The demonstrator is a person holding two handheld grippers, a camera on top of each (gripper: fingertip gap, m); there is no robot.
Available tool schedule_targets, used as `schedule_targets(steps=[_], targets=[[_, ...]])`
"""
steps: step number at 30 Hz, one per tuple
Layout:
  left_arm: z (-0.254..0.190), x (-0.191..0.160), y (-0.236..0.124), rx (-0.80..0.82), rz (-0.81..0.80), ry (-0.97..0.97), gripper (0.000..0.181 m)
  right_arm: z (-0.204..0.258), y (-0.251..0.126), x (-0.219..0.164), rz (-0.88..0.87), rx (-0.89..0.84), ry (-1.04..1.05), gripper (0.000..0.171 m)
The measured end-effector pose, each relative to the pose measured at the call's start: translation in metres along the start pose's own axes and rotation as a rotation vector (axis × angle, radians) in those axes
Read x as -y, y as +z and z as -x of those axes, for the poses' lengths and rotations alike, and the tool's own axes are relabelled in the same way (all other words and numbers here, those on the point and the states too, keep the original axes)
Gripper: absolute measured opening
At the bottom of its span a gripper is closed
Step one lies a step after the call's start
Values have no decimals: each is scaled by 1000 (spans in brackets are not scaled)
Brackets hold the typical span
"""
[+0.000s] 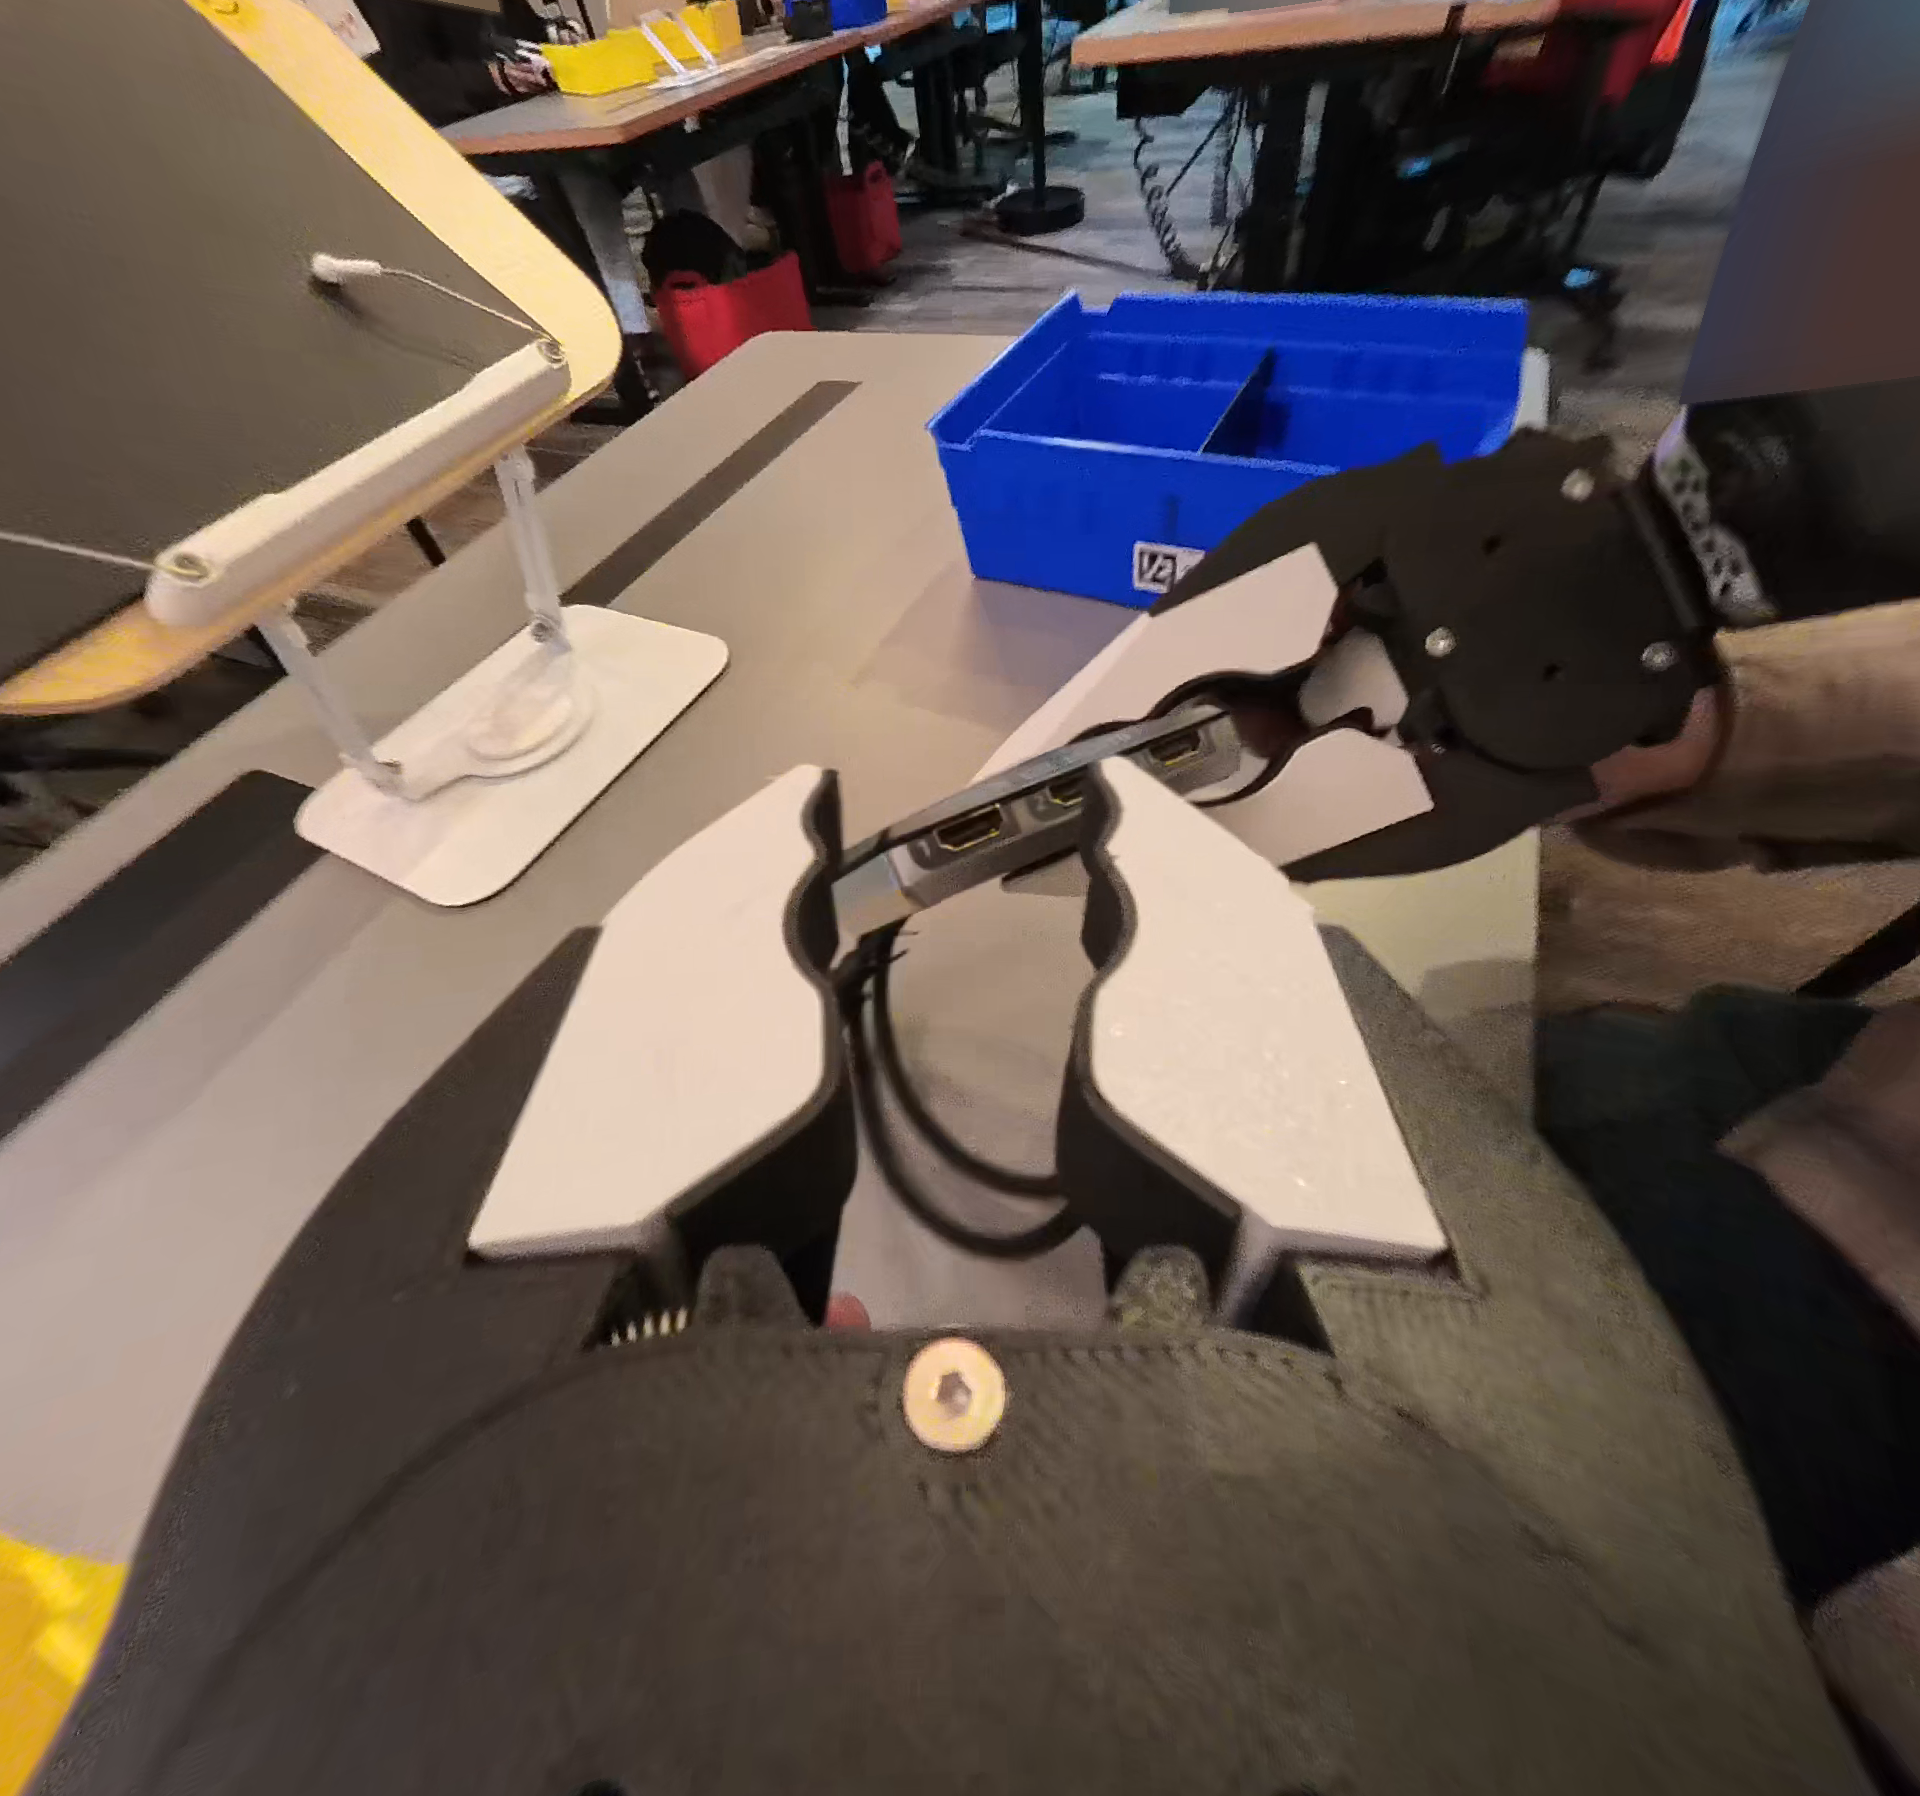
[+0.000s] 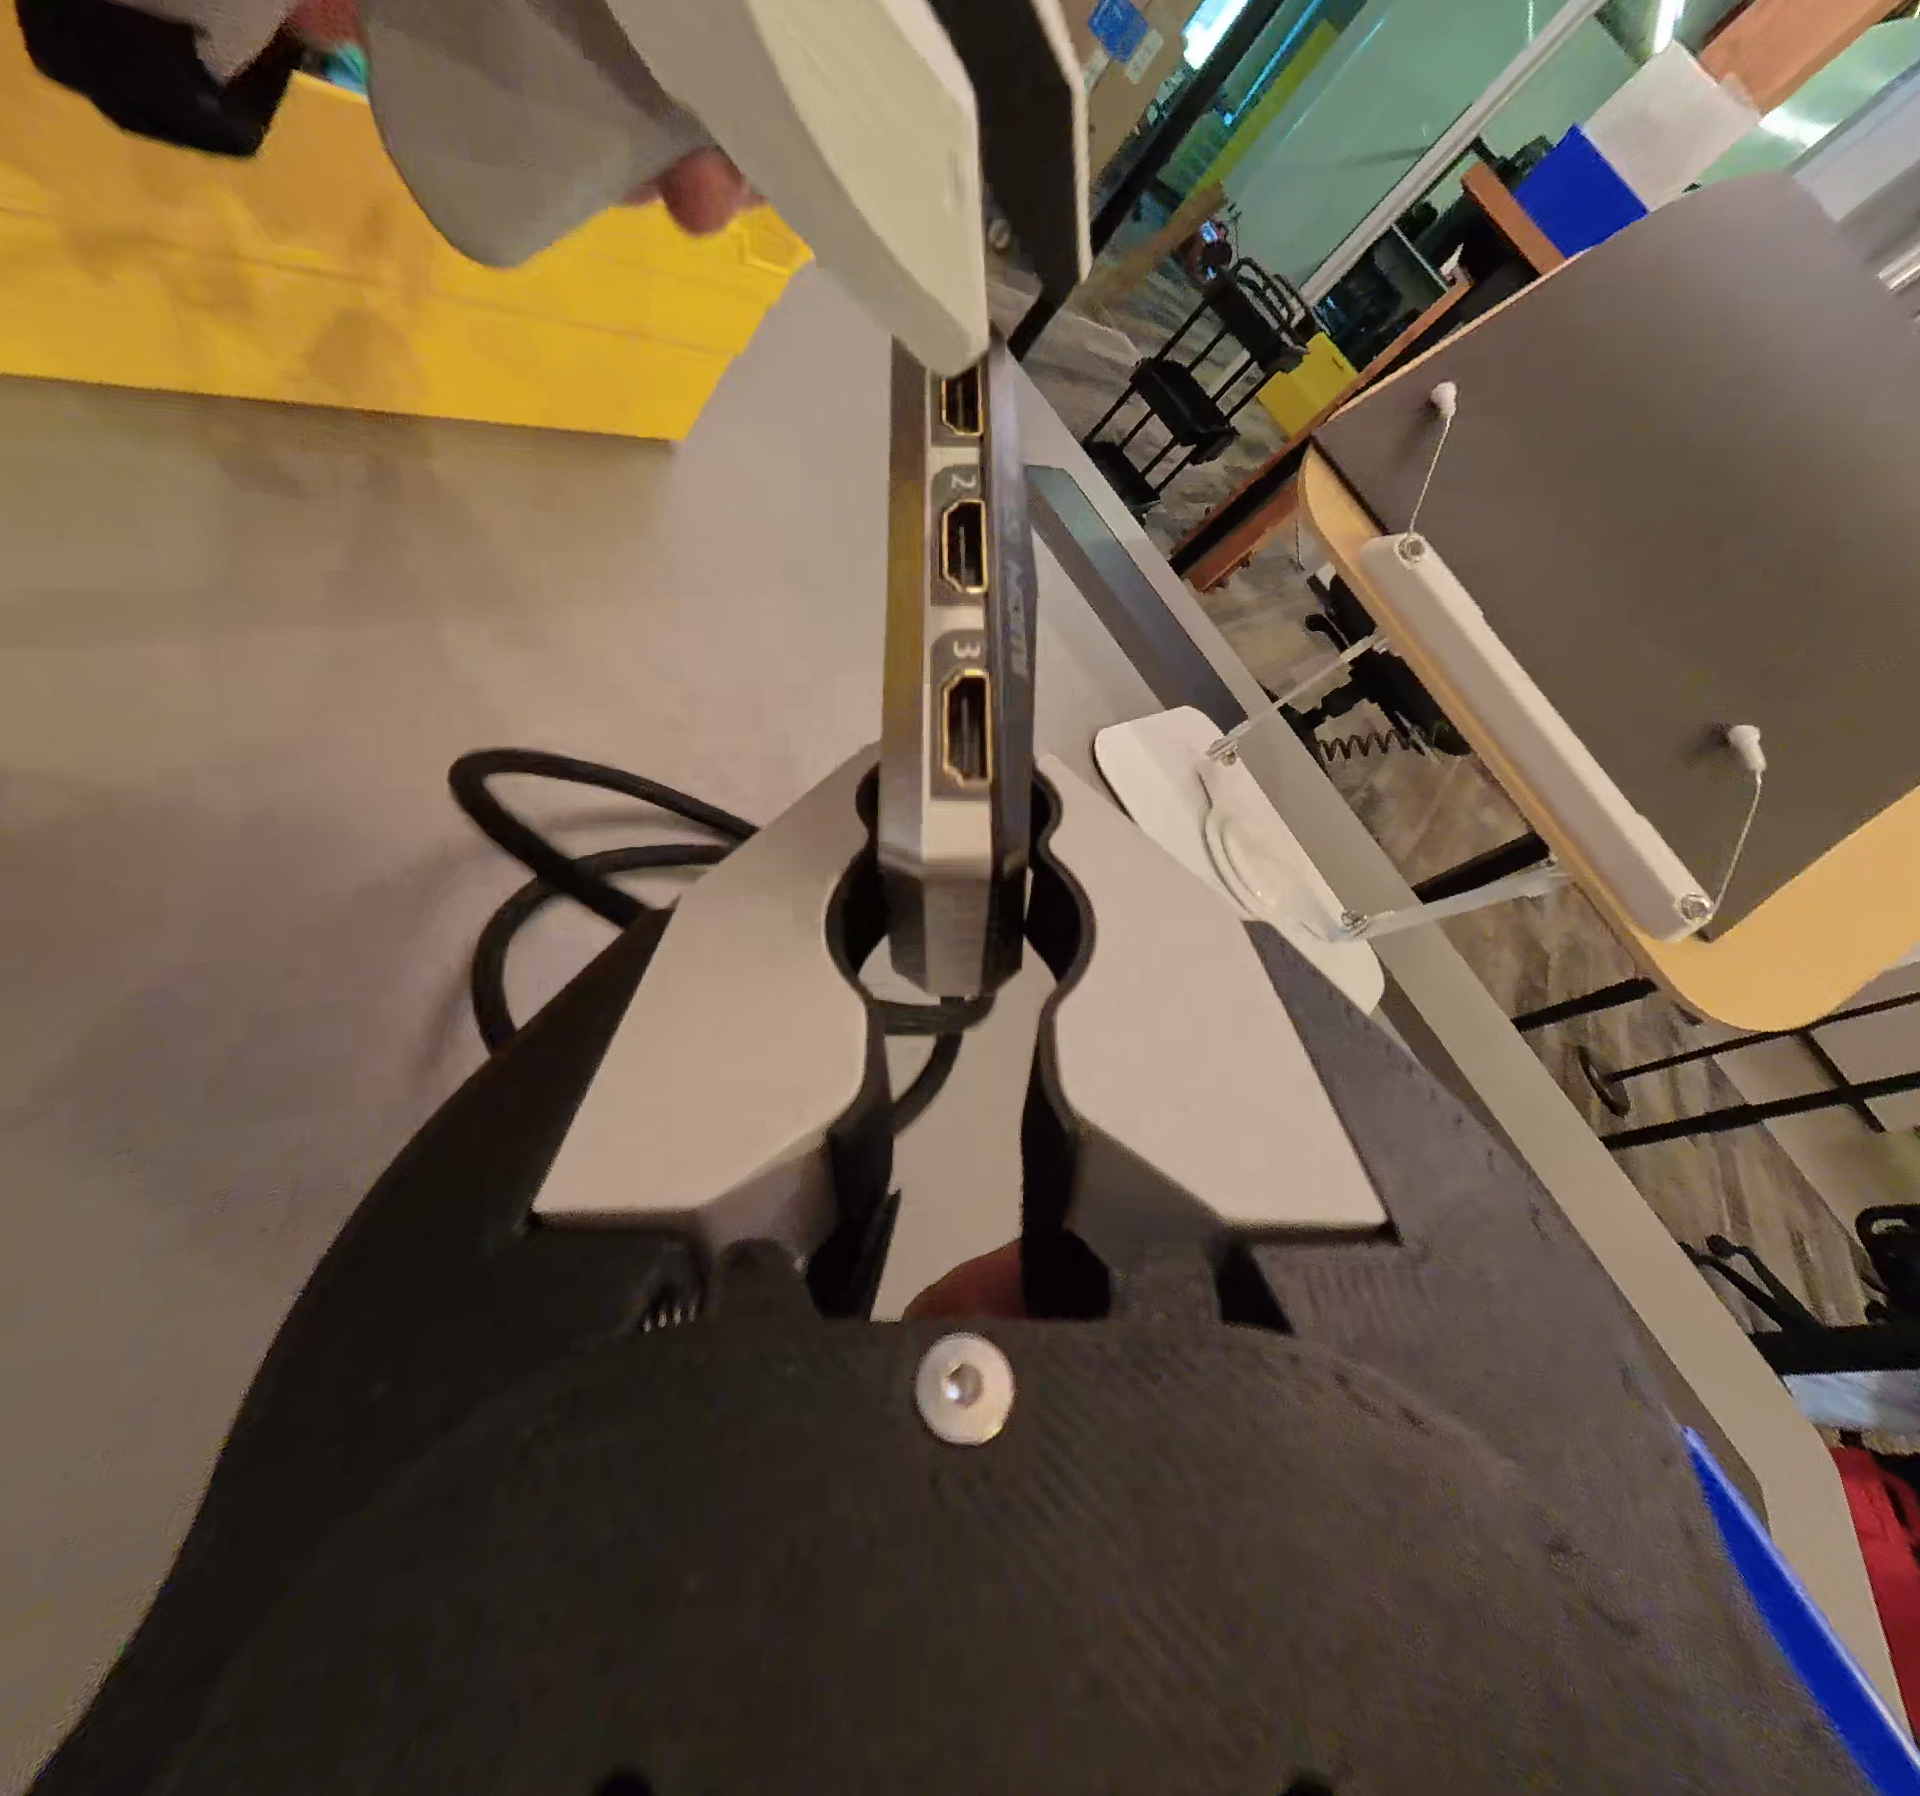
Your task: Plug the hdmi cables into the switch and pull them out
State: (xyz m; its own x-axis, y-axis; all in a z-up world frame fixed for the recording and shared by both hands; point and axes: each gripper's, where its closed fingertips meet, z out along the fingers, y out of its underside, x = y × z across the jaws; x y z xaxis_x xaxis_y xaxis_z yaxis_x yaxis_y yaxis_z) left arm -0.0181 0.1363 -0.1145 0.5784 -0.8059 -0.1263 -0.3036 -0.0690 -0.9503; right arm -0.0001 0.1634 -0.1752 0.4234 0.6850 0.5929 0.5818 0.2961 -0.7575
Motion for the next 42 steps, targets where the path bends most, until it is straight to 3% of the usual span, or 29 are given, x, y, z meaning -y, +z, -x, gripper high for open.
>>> schedule_targets(steps=[3,9,13,17,25,28,33,39,42], targets=[[0,-8,-1,35,76,143,60,0,0,-1,11,4,-22,18],[-9,-25,5,92,198,451,67,6,2,-5,38,31,-75,19],[-15,-40,13,117,259,600,59,12,1,-4,30,56,-101,18],[-4,-46,15,215,286,735,35,17,2,-4,40,64,-142,18],[-11,-52,17,200,273,847,26,19,1,-4,14,91,-149,21],[-15,-53,17,192,261,891,23,22,-1,-4,-9,134,-145,34],[-19,-53,12,159,259,930,21,34,-14,-10,-38,300,-141,50],[-30,-48,6,98,258,1039,20,16,-42,-5,-116,450,-75,49],[-38,-45,5,47,259,1106,20,19,-51,-2,-89,582,-114,60]])
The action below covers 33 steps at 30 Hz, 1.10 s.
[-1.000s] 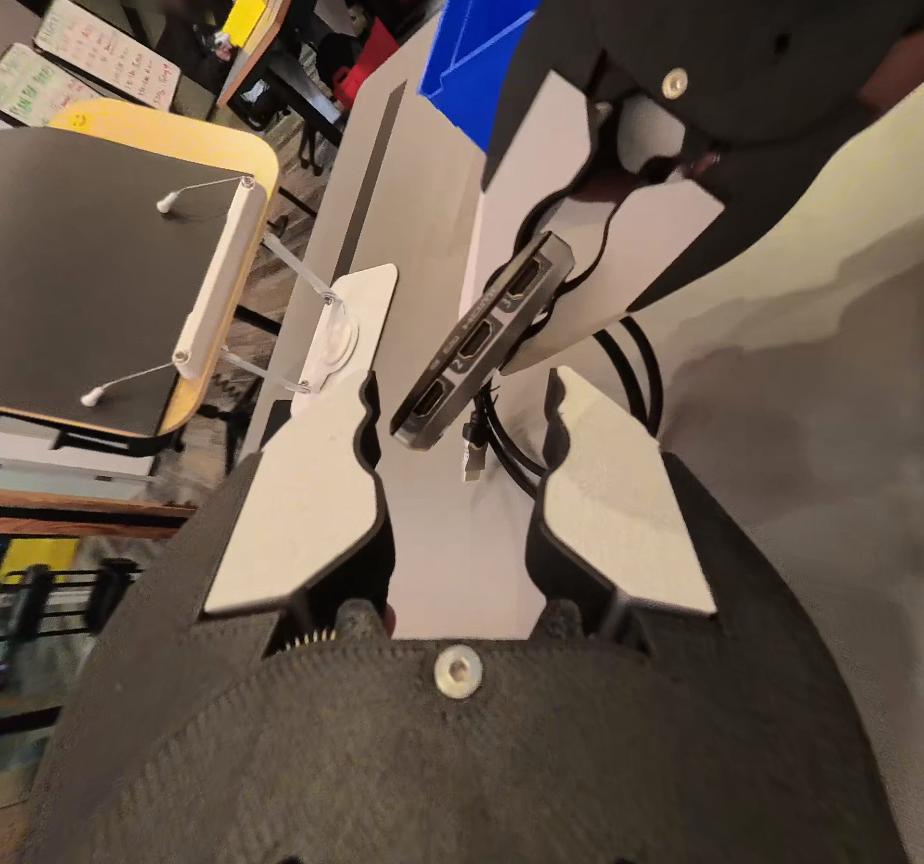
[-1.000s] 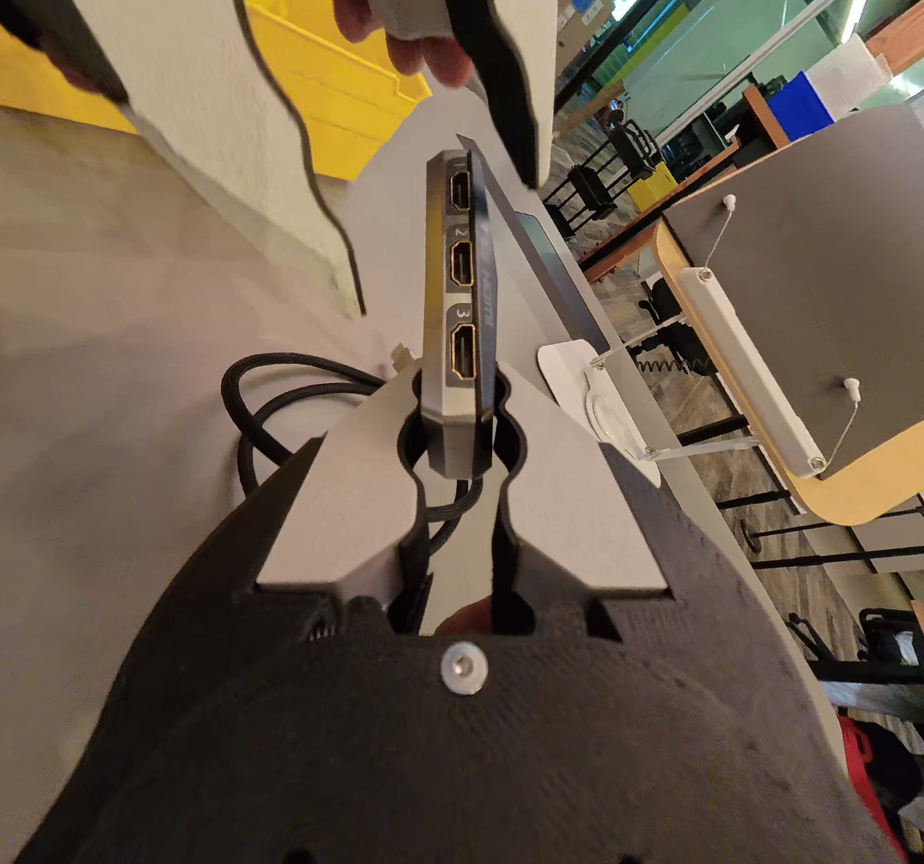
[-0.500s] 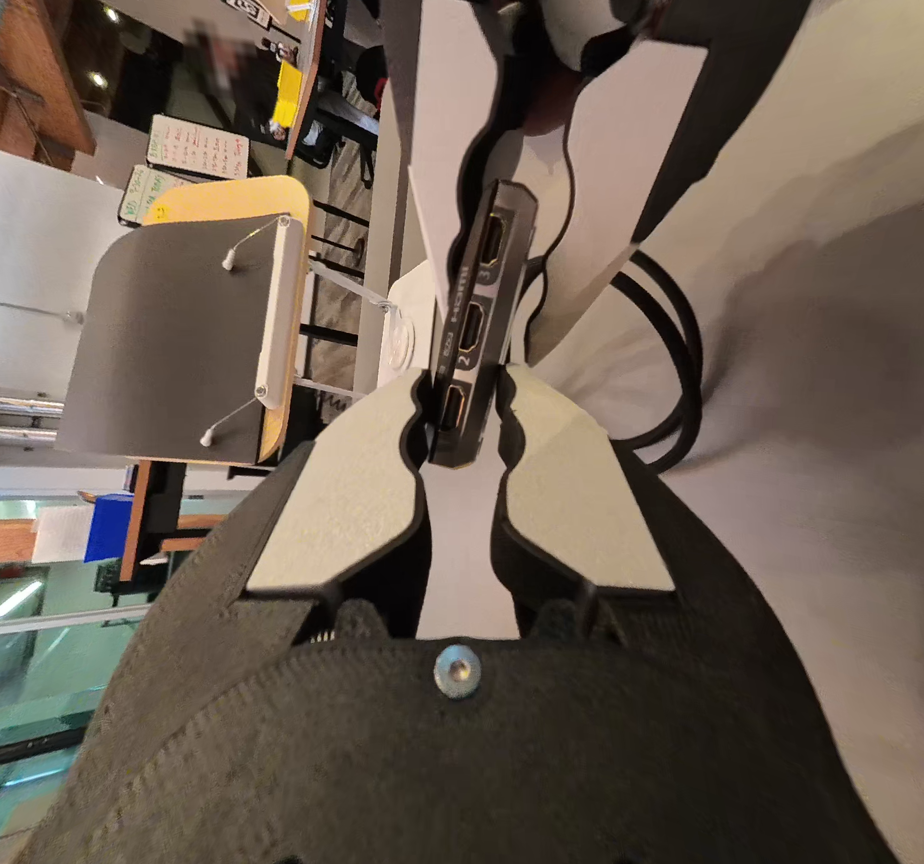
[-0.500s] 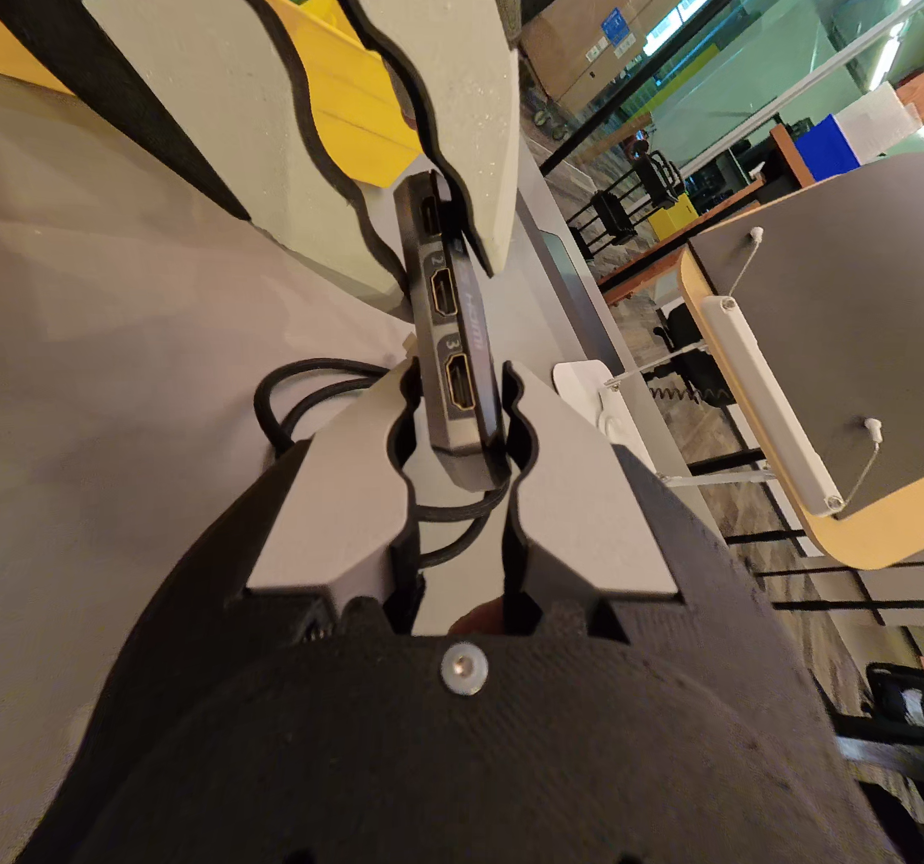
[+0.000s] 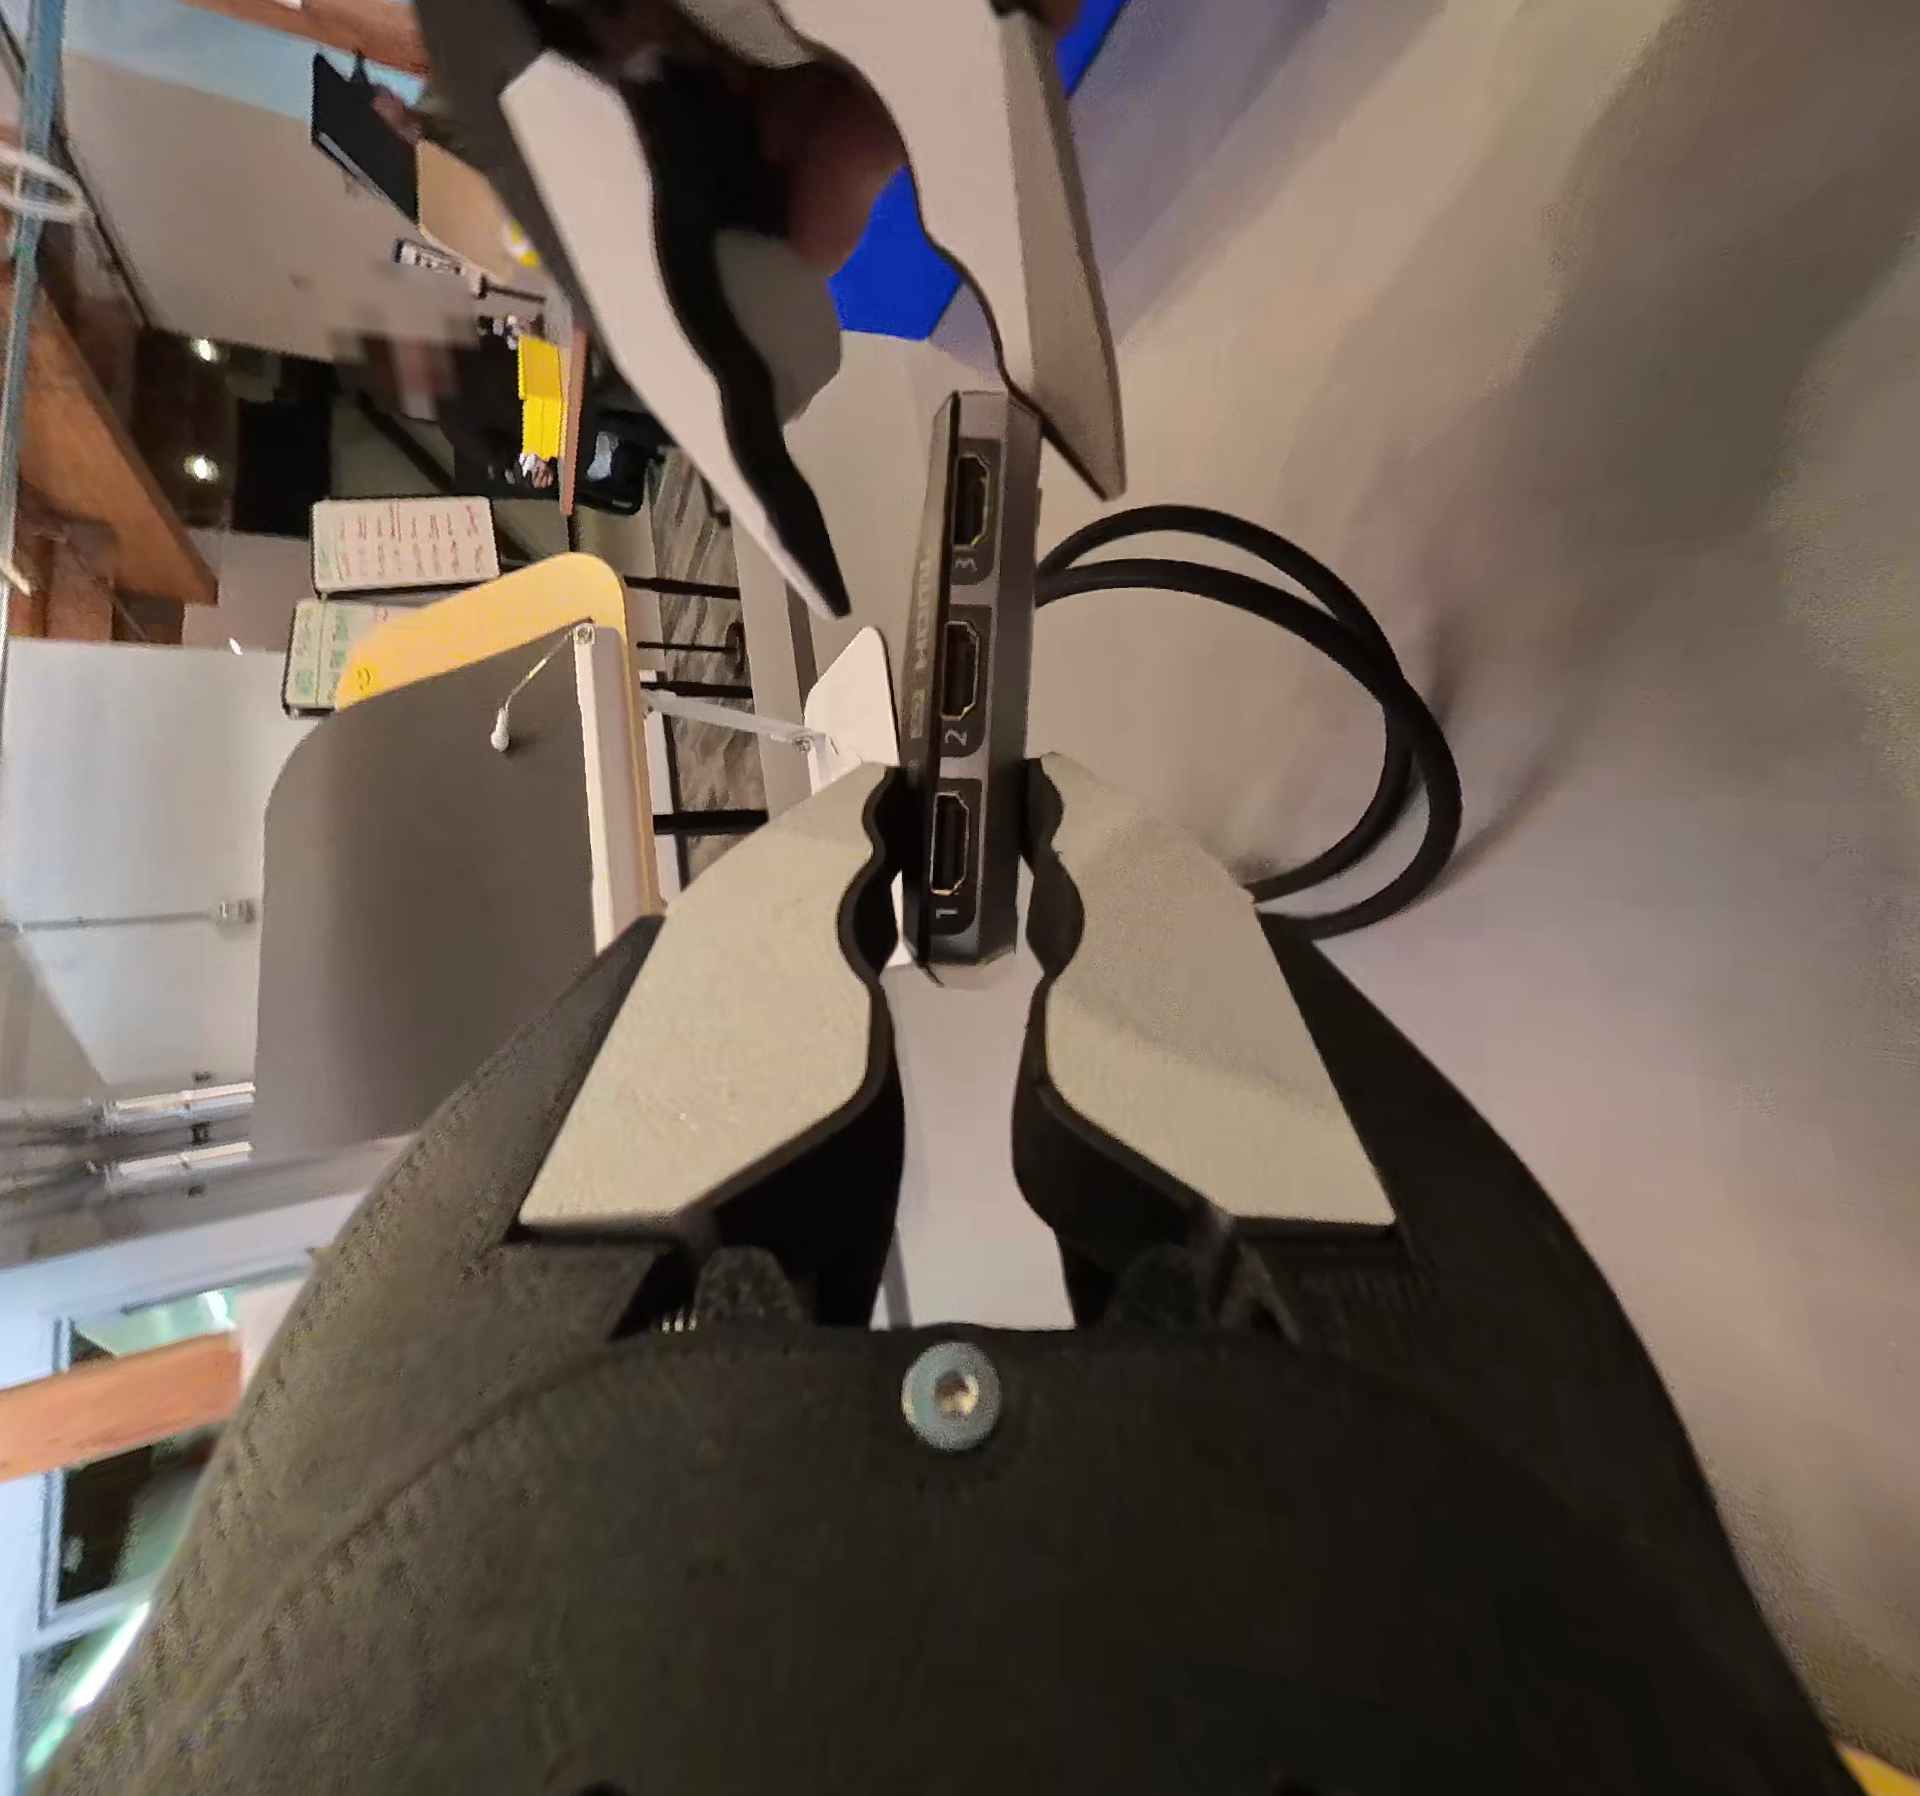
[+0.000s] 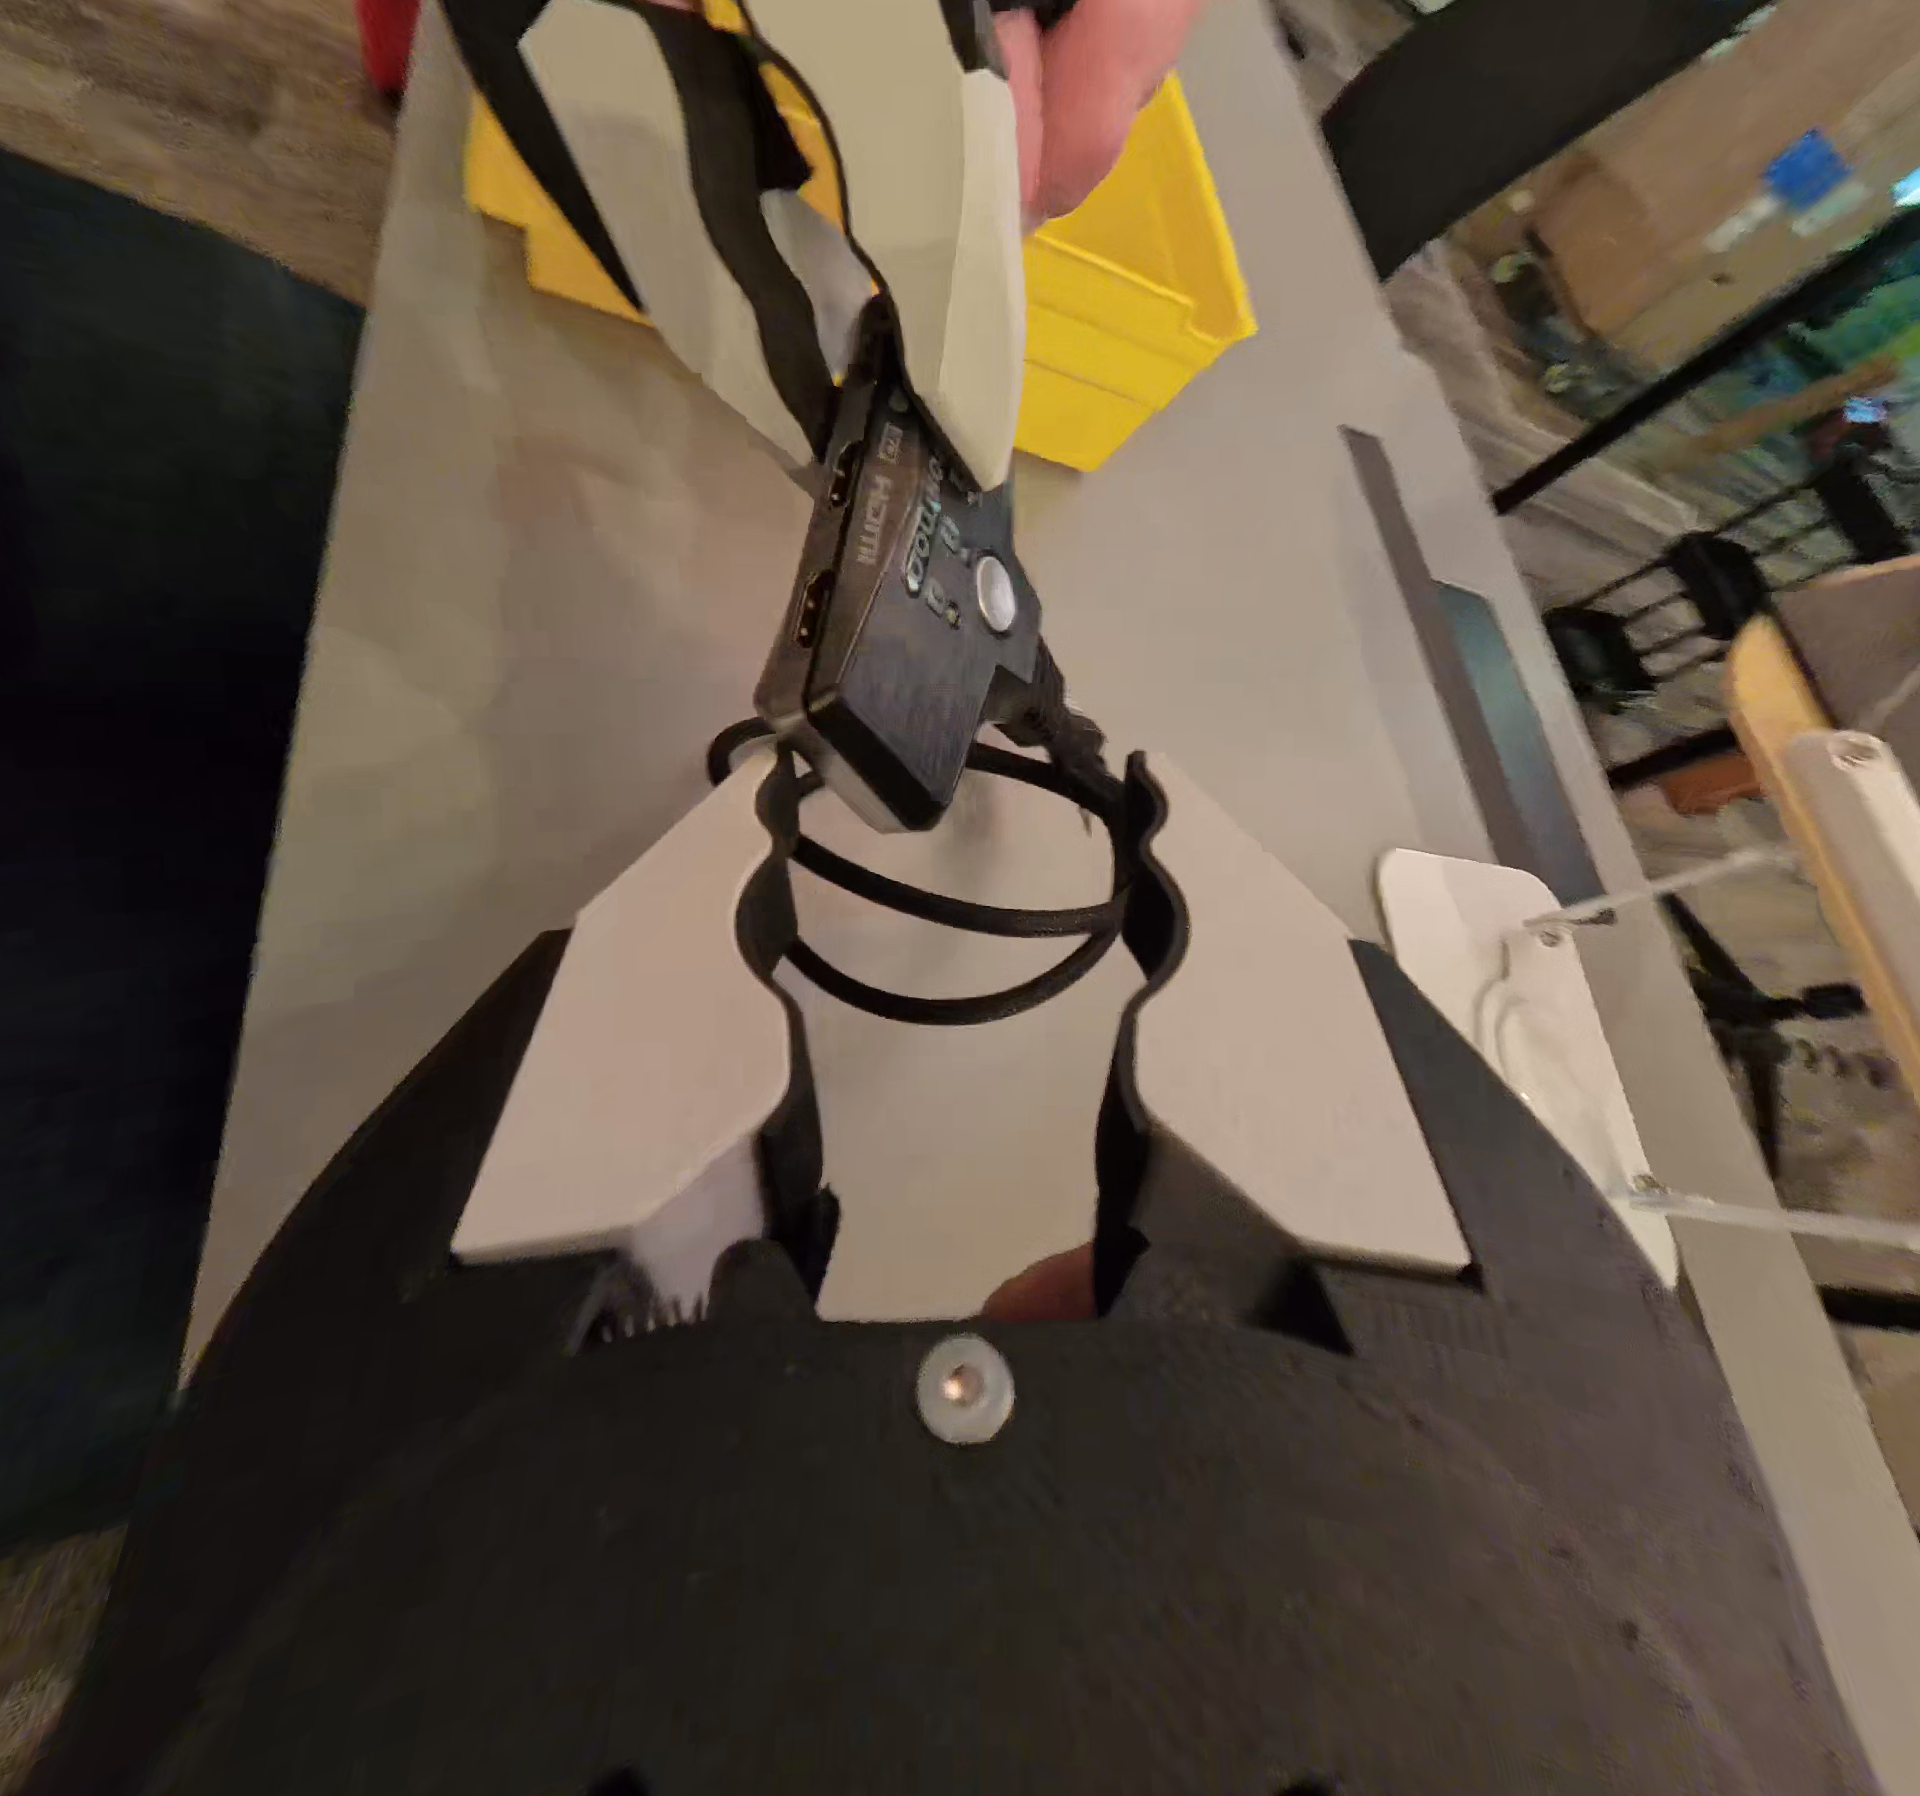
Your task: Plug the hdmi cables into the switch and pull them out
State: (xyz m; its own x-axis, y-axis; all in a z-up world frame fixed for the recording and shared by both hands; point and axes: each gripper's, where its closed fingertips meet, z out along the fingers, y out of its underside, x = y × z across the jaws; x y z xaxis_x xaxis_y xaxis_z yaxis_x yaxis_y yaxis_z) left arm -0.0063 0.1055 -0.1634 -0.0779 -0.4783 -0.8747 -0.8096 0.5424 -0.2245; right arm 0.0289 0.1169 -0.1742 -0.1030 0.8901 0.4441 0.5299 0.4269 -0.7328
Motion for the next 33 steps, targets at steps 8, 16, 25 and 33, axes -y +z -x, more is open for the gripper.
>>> schedule_targets(steps=[8,16,25,33], targets=[[-12,8,-4,-74,-26,183,21,13,2,10,87,302,-116,104],[-15,20,0,-85,-58,280,19,53,30,-1,137,543,-135,108],[-22,8,8,-94,-36,279,20,59,39,-9,108,576,-24,99],[-12,-23,22,-27,103,209,23,46,52,-45,261,482,25,99]])
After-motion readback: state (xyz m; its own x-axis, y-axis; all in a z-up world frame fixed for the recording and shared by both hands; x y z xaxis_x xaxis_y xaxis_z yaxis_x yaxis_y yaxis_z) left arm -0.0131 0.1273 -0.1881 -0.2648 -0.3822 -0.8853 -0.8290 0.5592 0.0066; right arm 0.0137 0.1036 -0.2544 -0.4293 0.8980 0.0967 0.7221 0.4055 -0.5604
